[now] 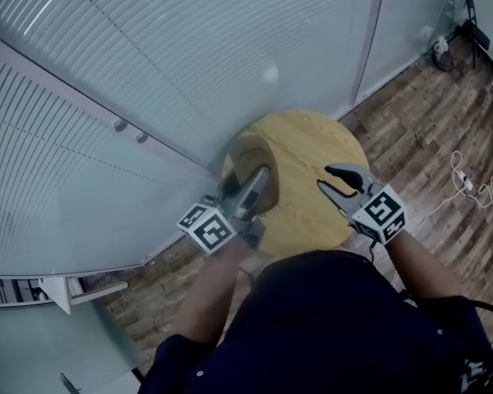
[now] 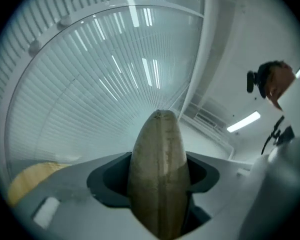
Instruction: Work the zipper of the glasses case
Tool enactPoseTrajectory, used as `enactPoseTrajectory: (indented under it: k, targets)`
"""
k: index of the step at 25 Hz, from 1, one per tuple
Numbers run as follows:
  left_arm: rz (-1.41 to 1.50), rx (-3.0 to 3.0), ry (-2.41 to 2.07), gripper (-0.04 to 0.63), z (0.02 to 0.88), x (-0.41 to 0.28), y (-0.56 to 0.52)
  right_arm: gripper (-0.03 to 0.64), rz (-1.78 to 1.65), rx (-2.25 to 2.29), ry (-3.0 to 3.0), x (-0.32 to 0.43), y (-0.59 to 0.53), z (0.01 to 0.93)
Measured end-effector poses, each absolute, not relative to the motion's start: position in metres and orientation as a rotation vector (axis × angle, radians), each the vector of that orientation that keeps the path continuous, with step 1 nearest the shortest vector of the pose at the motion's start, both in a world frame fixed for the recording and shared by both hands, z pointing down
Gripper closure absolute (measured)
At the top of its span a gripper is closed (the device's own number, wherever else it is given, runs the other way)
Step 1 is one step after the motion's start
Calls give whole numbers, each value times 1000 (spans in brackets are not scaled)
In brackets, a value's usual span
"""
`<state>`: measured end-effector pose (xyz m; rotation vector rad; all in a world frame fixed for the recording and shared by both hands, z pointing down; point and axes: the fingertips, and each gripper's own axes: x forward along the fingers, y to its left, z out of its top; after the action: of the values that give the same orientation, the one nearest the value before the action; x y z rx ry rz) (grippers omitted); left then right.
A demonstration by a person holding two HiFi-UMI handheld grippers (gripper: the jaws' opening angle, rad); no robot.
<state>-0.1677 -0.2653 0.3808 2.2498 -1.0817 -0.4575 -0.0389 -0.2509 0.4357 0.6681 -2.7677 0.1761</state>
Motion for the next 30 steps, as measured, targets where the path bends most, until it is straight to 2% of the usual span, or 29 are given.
enactPoseTrajectory:
  k: [4,7,13,17,30]
  targets:
    - [-151,2372,-1257,295,410,-174,-255,569,298,929,-2815,-4,-270,437]
    - [-66,2362,-1324,295,431,-183,-253,599,339,1098,-2818,16,-278,440]
    - [123,2396,-1410,293,454,-189,-248,609,414,1264,-2797,43,-287,450]
    - [121,2413,-1487,293,463,-201,-246,609,395,1360,-2873,51,-286,437]
    - [209,2399,-1506,293,486,-204,-233,611,358,1265,-2852,45,-268,448]
